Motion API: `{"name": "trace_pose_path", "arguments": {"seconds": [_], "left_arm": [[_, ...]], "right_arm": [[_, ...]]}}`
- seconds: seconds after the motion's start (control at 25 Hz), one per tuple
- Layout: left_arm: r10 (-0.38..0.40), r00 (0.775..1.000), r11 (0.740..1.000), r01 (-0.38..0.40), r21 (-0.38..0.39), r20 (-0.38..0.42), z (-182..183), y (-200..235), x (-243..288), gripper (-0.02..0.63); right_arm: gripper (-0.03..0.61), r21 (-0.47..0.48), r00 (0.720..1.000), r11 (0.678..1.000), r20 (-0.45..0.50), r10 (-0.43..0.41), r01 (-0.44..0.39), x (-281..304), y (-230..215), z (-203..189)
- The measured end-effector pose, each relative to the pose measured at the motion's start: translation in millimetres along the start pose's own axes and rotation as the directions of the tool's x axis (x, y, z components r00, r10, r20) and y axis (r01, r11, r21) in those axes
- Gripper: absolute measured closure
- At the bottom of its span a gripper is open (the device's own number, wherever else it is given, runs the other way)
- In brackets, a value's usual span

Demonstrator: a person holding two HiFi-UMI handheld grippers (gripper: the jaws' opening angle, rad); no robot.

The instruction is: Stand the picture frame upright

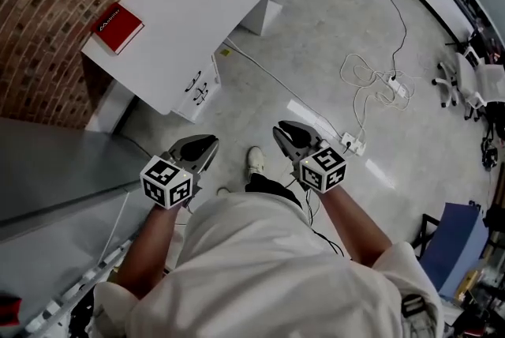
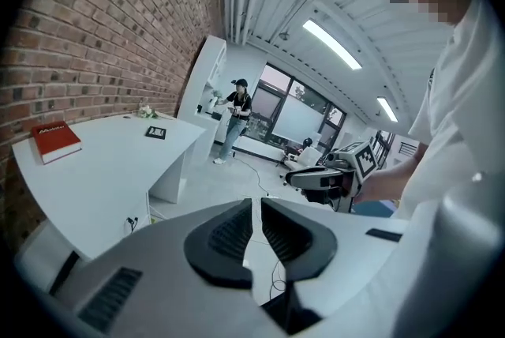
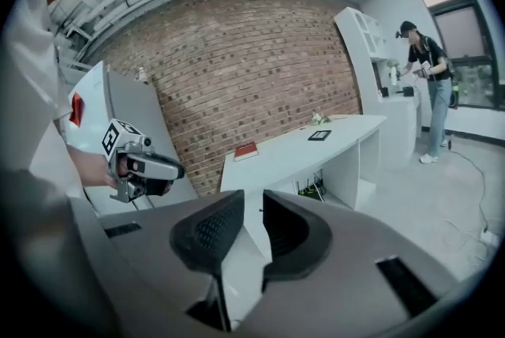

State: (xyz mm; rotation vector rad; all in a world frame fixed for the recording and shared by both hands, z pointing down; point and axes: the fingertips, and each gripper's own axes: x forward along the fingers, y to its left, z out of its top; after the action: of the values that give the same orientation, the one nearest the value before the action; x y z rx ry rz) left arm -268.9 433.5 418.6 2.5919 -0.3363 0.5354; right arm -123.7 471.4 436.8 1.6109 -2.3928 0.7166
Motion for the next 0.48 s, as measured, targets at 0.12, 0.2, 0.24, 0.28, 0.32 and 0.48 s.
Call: {"name": "trace_pose_path", "arguments": {"seconds": [0.12, 0.2, 0.24, 0.28, 0.32, 0.48], "left_arm": [[0.024, 1.0, 1.0, -0.023, 0.016, -0.006, 25, 12, 32, 0.558], [0.032, 0.999, 0.999, -0.032, 0.016, -0.009, 39, 18, 52, 0.542], [0.035, 0.999, 0.999, -0.034, 0.016, -0.013, 45, 22, 61, 0.531], [0.037, 0.999, 0.999, -0.037, 0.017, -0.017, 50, 25, 69, 0.529], [0.04, 0.999, 0.999, -0.04, 0.02, -0.022, 55, 28, 77, 0.529], [0.053, 0.998, 0.999, -0.053, -0.013, -0.023, 75, 46, 102, 0.529]], "right_arm": [[0.5, -0.006, 1.0, 1.0, 0.008, -0.014, 0.014, 6, -40, 15], [0.5, -0.015, 1.0, 1.0, 0.012, -0.009, 0.009, 11, -63, 24], [0.5, -0.017, 1.0, 1.0, 0.015, -0.006, 0.006, 14, -74, 28], [0.5, -0.018, 1.0, 1.0, 0.019, -0.003, 0.003, 16, -85, 33], [0.5, -0.013, 1.0, 1.0, 0.022, 0.0, 0.001, 20, -96, 38], [0.5, 0.051, 1.0, 0.999, 0.02, 0.01, -0.011, 38, -137, 51]]}}
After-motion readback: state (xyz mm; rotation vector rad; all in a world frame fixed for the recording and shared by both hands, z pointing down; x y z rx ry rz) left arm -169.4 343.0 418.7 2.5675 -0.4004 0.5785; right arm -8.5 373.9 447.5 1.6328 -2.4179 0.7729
